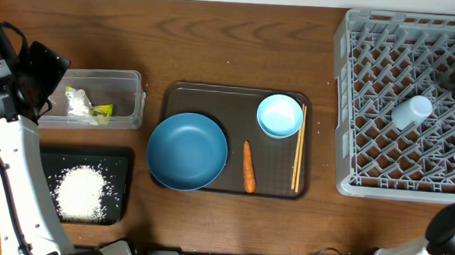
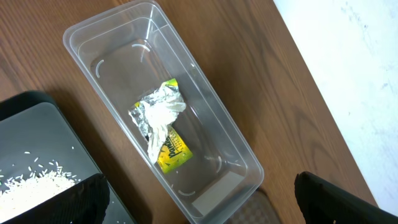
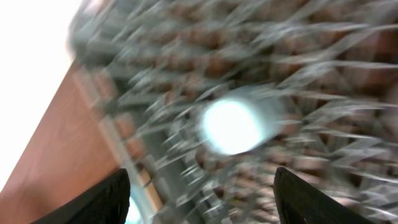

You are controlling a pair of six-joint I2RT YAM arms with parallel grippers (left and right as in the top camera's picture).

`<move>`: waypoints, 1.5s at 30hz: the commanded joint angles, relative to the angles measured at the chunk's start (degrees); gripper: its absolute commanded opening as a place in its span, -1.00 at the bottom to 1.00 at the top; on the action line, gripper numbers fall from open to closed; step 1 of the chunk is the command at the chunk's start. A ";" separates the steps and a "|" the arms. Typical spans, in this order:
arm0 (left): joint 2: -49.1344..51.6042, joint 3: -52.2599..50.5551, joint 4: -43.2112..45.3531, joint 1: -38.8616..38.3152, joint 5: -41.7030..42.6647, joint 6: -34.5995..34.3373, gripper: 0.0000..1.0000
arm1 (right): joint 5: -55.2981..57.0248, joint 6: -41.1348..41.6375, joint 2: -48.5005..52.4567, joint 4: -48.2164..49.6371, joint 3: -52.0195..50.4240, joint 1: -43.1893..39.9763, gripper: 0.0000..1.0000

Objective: Sort waste into correct bins and load items into the dishwasher rack
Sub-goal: 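Move the right gripper to the light blue bowl and grasp its rim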

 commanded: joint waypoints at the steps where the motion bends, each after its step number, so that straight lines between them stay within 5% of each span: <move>1: 0.02 -0.17 -0.02 0.09 -0.66 -0.48 0.96 | -7.96 -8.66 -0.74 -1.86 0.66 8.81 0.47; 9: 0.02 -0.17 -0.02 0.09 -0.66 -0.48 0.96 | 11.74 -9.84 -0.15 0.83 -4.42 34.93 0.48; 18: 0.02 -0.17 -0.02 0.09 -0.66 -0.48 0.96 | 30.51 1.97 5.25 12.59 -9.55 57.40 0.38; 30: 0.02 -0.17 -0.02 0.09 -0.66 -0.48 0.96 | 32.83 5.27 16.85 17.42 -9.55 65.46 0.15; 37: 0.02 -0.17 -0.02 0.09 -0.66 -0.48 0.96 | 32.83 6.51 18.25 16.50 -9.49 65.46 -0.26; 42: 0.02 -0.17 -0.02 0.09 -0.66 -0.48 0.96 | 31.95 7.15 16.33 14.51 -7.85 65.31 -0.74; 45: 0.02 -0.17 -0.02 0.09 -0.66 -0.48 0.96 | 31.98 7.56 14.32 11.74 -5.20 64.96 -0.83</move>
